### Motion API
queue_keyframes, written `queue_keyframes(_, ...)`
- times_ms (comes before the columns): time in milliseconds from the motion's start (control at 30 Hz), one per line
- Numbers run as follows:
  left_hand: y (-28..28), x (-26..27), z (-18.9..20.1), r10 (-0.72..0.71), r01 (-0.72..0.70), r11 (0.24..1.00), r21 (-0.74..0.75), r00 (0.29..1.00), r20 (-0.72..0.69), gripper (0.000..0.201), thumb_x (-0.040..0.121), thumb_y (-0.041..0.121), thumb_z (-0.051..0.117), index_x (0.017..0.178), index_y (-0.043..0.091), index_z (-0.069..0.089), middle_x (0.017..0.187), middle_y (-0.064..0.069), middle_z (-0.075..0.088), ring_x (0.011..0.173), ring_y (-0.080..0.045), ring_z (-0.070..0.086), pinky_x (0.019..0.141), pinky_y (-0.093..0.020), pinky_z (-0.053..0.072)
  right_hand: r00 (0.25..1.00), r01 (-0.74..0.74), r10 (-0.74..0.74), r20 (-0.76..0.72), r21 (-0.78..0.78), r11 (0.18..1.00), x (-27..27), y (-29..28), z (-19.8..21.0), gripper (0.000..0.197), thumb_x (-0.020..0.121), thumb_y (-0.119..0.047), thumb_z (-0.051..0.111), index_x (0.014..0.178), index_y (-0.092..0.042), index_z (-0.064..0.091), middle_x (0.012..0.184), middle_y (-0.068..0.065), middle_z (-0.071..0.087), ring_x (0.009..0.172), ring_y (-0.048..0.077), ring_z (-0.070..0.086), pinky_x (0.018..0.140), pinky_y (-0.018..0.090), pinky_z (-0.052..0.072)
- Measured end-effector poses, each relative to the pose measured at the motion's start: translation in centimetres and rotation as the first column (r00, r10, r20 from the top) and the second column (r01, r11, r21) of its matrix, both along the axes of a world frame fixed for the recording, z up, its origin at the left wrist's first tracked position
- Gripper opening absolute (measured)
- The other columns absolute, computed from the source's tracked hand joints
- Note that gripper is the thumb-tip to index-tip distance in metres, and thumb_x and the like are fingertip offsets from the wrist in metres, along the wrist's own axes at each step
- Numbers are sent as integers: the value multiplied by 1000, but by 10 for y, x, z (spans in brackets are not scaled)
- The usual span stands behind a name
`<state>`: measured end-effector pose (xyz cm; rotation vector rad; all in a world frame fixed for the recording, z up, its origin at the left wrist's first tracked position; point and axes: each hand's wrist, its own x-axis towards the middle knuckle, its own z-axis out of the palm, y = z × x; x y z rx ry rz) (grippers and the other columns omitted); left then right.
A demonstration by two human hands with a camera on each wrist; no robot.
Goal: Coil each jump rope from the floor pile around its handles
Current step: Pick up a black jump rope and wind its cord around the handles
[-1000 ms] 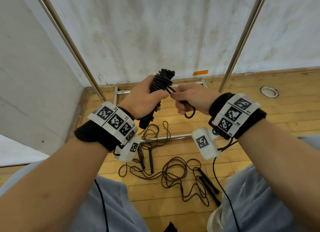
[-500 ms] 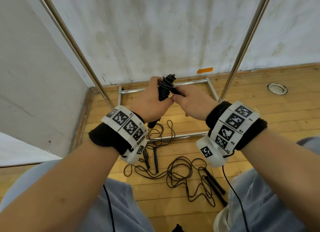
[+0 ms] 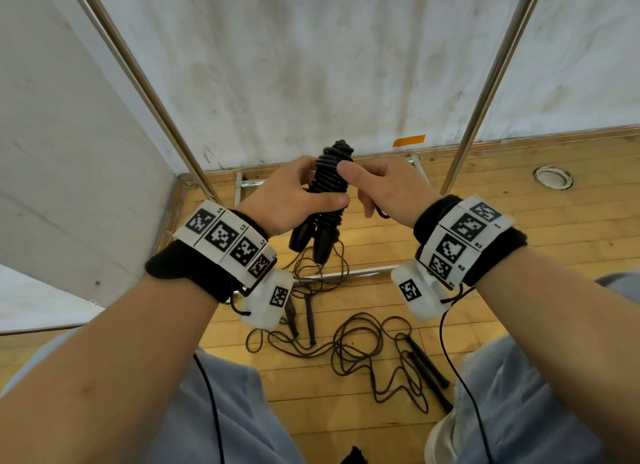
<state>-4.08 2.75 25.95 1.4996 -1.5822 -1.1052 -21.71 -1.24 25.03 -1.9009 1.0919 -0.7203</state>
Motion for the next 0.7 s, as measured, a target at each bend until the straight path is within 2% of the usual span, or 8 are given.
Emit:
queue_keyframes(100, 2, -2, 4, 9, -7, 1000, 13, 993, -117, 34, 75, 15, 78, 104, 17, 59, 80, 7, 67, 69, -13, 67, 64, -29, 54, 1000, 5, -5, 15, 24, 1000, 2, 0, -1, 57, 83, -66, 46, 72, -15, 67, 47, -5, 54, 44, 5, 49, 58, 25, 41)
queue_keyframes(200, 3, -4, 6, 3, 0, 1000, 21, 987, -161, 20, 74, 10, 73, 88, 19, 62, 65, 7, 64, 59, -14, 63, 55, -30, 55, 999, 2, -4, 52, 28, 1000, 4, 1, 1, 68, 81, -68, 46, 84, -4, 68, 52, -5, 49, 50, 11, 48, 62, 35, 52)
queue_keyframes(233, 4, -5, 6, 11, -8, 1000, 16, 987, -161, 17, 76, 8, 72, 85, 19, 62, 62, 8, 63, 57, -13, 62, 54, -30, 54, 998, 11, -12, 60, 11, 1000, 5, 2, 2, 64, 83, -65, 47, 81, -4, 67, 53, -6, 48, 50, 10, 49, 61, 33, 54)
queue_keyframes(300, 4, -8, 7, 40, -42, 999, -5, 987, -154, 16, 76, 9, 72, 84, 19, 62, 61, 9, 62, 57, -12, 61, 56, -30, 54, 996, 35, -32, 88, -30, 999, 6, 4, 6, 47, 88, -55, 49, 62, -19, 63, 51, -9, 47, 47, 6, 50, 53, 23, 52)
queue_keyframes(367, 5, -11, 8, 59, -66, 997, -38, 986, -158, 18, 72, 13, 72, 85, 20, 61, 64, 9, 61, 61, -15, 61, 60, -36, 55, 993, 49, -43, 108, -57, 997, 6, 6, 9, 42, 91, -49, 50, 53, -30, 54, 50, -11, 49, 45, 5, 51, 50, 16, 48)
queue_keyframes(500, 5, -18, 10, 69, -81, 994, -73, 985, -156, 25, 76, 5, 70, 97, 9, 58, 79, -11, 62, 66, -26, 66, 63, -44, 56, 993, 65, -57, 108, -78, 995, 6, 7, 13, 40, 93, -43, 50, 55, -31, 54, 42, -14, 51, 41, 2, 47, 46, 10, 40)
queue_keyframes(633, 6, -20, 12, 117, -131, 987, -90, 982, -147, 37, 81, 4, 67, 112, 8, 48, 83, -9, 62, 65, -20, 65, 63, -40, 57, 989, 56, -47, 137, -60, 997, 9, 8, 13, 26, 92, -40, 53, 71, -31, 64, 54, -11, 55, 45, 1, 48, 47, 13, 42)
queue_keyframes(700, 8, -19, 14, 98, -112, 992, -60, 975, -198, 37, 87, 5, 62, 118, 9, 42, 88, -10, 61, 70, -19, 63, 66, -38, 56, 986, 54, -47, 158, -43, 998, 10, 8, 15, 23, 92, -39, 53, 76, -28, 66, 59, -8, 56, 45, 3, 51, 44, 17, 43)
